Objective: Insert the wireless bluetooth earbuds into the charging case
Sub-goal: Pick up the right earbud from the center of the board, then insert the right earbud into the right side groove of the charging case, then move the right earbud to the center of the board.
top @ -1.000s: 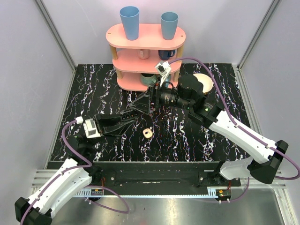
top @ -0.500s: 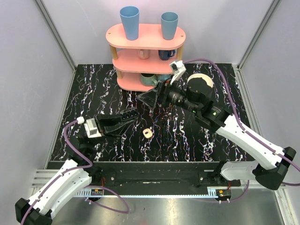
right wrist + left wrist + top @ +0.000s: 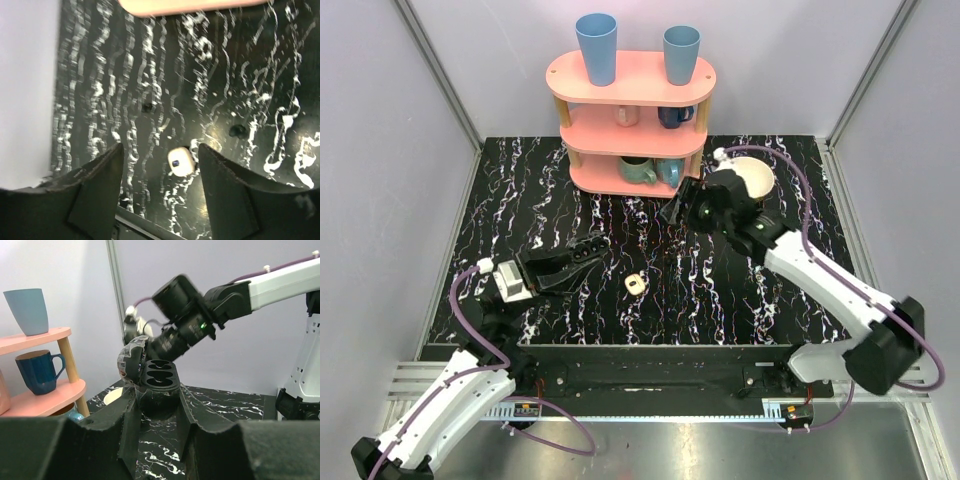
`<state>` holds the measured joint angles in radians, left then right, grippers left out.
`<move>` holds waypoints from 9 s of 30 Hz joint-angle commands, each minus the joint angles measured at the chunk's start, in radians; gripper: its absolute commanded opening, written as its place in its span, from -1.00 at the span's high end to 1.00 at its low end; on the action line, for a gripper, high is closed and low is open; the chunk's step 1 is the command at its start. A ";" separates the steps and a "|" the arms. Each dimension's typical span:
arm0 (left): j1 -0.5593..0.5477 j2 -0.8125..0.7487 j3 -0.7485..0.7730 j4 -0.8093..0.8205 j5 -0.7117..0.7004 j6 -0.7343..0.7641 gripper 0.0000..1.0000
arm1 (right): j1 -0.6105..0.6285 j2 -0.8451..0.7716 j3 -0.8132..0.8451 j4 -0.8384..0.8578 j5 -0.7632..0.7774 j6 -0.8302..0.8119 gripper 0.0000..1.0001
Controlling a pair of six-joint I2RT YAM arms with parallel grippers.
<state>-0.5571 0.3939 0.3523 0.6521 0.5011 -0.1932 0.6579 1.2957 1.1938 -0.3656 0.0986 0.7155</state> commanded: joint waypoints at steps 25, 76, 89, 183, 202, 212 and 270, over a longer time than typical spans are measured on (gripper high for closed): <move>-0.003 -0.029 0.037 -0.009 0.048 0.031 1.00 | -0.158 0.447 -0.048 0.066 -0.333 -0.183 0.05; -0.003 0.026 0.031 0.007 0.054 0.014 1.00 | -0.187 0.574 -0.112 0.152 -0.421 -0.252 0.44; -0.003 0.031 0.031 0.007 0.053 0.009 1.00 | -0.187 0.550 -0.132 0.160 -0.445 -0.268 0.70; -0.003 0.252 0.089 0.276 0.246 -0.201 1.00 | 0.167 -0.153 -0.080 0.626 -0.925 -0.847 1.00; -0.003 0.224 0.066 0.291 0.183 -0.192 1.00 | 0.189 -0.147 -0.063 0.511 -0.890 -0.906 0.73; -0.003 0.207 0.048 0.284 0.157 -0.183 1.00 | 0.189 -0.177 -0.077 0.568 -0.861 -0.895 0.13; -0.003 -0.236 0.099 -0.328 -0.115 0.123 1.00 | 0.175 0.892 0.513 0.078 -0.289 -0.186 0.24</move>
<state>-0.5575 0.1642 0.4061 0.3222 0.4126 -0.0872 0.8104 2.1487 1.6264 -0.1604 -0.3054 0.5743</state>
